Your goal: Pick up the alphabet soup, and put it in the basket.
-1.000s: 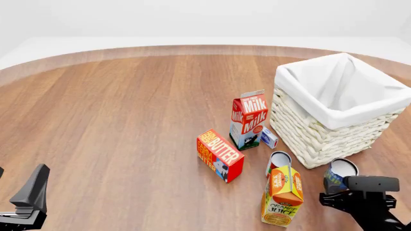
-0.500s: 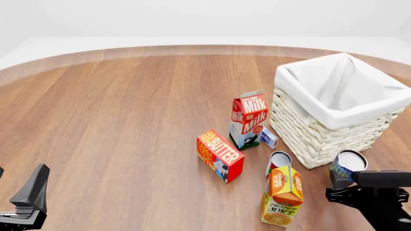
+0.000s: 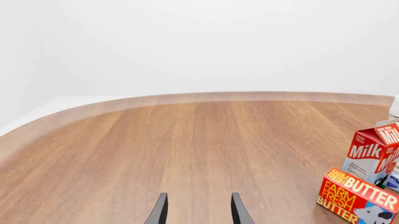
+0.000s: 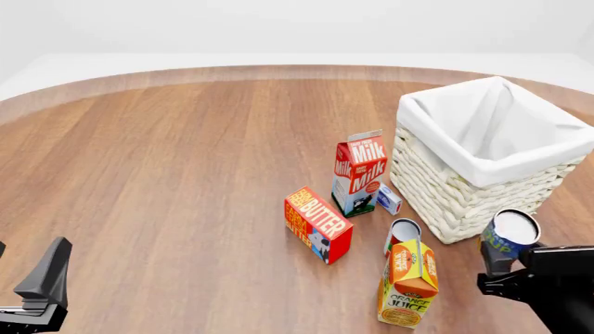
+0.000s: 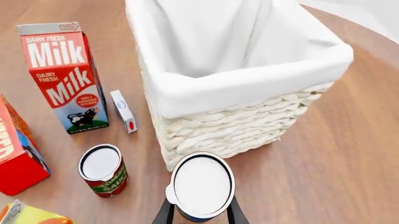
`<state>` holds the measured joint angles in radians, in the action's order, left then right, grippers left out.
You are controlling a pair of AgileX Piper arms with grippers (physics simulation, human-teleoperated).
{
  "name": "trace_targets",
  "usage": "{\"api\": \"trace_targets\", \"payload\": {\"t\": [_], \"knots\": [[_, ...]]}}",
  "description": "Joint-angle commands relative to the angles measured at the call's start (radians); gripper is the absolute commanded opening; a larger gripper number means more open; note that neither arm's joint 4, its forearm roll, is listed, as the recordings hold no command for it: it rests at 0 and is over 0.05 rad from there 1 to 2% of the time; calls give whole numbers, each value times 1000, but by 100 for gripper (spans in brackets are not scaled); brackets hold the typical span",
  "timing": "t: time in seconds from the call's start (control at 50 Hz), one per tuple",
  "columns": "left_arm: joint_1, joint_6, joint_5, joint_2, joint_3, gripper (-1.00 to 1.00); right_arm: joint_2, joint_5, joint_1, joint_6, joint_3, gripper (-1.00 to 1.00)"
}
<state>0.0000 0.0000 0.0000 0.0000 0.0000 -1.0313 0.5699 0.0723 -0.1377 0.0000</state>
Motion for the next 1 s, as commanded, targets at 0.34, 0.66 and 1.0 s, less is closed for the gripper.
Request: {"api": "trace_targets", "payload": {"t": [0.34,0.66,1.0], "knots": [[0,0,0,0,0,100,237,-146,-52,16,-1,-100],[0,0,0,0,0,100,346,-204,-55,22,-9,-100],[0,0,0,0,0,100,469,-334,-56,12,-74,-100]]}}
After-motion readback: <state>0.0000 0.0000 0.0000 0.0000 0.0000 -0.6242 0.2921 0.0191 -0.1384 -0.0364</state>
